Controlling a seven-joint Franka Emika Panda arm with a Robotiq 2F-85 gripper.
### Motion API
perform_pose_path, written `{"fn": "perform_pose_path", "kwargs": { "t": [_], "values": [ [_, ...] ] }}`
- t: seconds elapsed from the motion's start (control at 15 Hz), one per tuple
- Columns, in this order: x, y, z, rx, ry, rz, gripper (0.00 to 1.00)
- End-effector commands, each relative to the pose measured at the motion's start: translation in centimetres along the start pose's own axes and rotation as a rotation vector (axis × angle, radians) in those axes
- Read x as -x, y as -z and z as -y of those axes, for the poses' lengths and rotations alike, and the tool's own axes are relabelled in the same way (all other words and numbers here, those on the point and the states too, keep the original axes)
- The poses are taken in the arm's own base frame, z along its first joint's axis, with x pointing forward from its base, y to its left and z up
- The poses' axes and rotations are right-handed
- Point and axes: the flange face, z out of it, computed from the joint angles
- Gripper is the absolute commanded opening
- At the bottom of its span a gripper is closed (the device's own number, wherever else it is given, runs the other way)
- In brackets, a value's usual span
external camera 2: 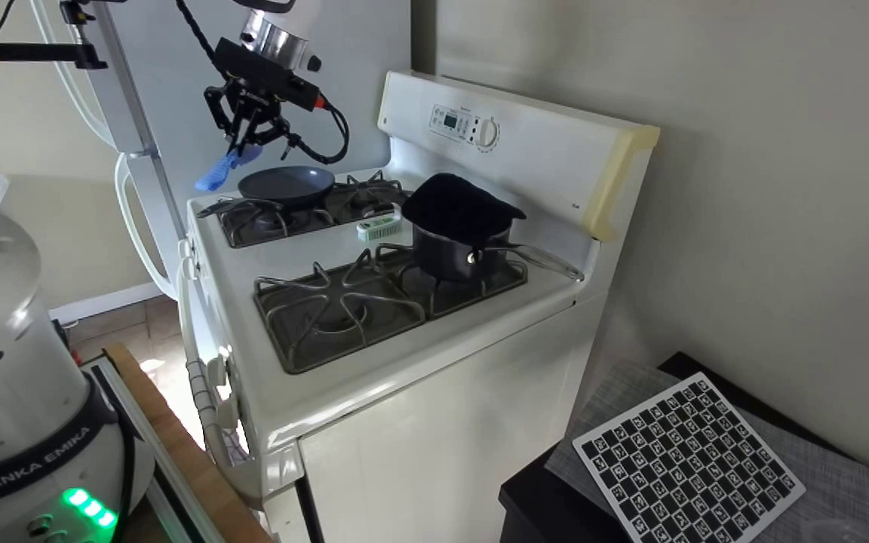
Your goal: Move the pan forward, then use the blue towel to wipe the handle of the pan
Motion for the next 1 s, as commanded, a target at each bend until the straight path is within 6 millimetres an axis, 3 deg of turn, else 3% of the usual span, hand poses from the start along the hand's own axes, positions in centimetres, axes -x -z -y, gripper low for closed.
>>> {"fn": "perform_pose_path", "kwargs": {
  "t": [0.0, 0.33, 0.93],
  "values": [
    [0.9, -2.1, -0.8, -0.049, 0.036, 0.085, 0.00],
    [1.2, -4.6, -3.0, -0.040, 0.041, 0.145, 0.00],
    [-0.7, -4.5, -5.4, 0.081, 0.035, 0.063, 0.00]
  ]
}}
